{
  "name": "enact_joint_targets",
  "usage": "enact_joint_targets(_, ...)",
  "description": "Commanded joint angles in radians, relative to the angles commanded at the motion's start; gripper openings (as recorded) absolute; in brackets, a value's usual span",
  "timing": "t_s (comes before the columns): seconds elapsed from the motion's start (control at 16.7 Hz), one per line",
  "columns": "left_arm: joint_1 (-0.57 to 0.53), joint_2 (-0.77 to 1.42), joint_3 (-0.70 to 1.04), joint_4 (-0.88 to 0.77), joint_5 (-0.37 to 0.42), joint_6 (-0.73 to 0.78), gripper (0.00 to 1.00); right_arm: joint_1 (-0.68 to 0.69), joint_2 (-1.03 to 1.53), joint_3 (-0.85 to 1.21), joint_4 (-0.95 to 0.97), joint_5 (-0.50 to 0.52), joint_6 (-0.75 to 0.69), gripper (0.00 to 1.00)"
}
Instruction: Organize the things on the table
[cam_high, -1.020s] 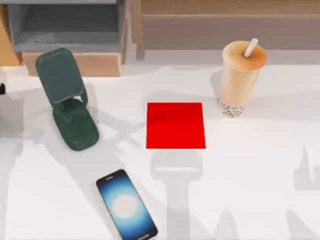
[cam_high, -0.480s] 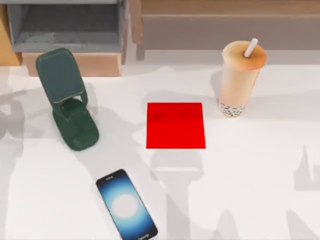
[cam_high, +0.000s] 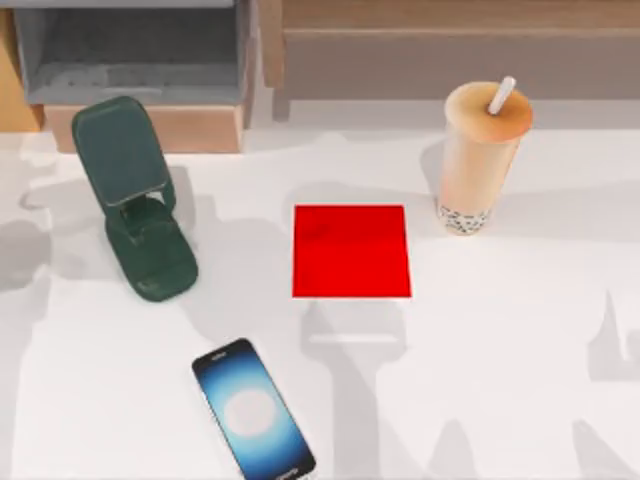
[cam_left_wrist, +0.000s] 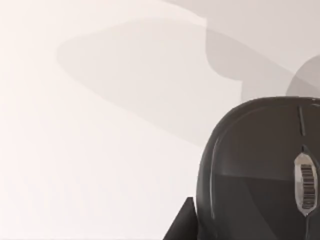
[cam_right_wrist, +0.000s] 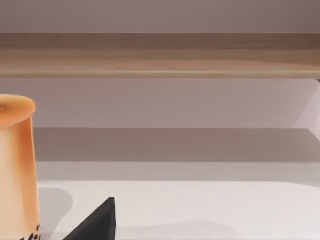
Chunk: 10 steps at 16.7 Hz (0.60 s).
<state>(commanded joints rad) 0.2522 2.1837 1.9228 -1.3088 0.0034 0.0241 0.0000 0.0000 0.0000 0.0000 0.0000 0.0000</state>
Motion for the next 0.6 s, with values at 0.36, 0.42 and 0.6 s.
enact_joint_targets(0.36,-0.099,-0.054,0.137,-0.016,0.019,0.001,0.0,0.0,0.0,0.0,0.0,0.0,0.0,1.0)
enact_joint_targets(0.42,-0.135,-0.063,0.181,-0.024,0.024,-0.003,0.0,0.0,0.0,0.0,0.0,0.0,0.0,1.0)
enact_joint_targets(0.6,-0.271,-0.065,0.318,-0.052,0.043,-0.049,0.0,0.0,0.0,0.0,0.0,0.0,0.0,1.0)
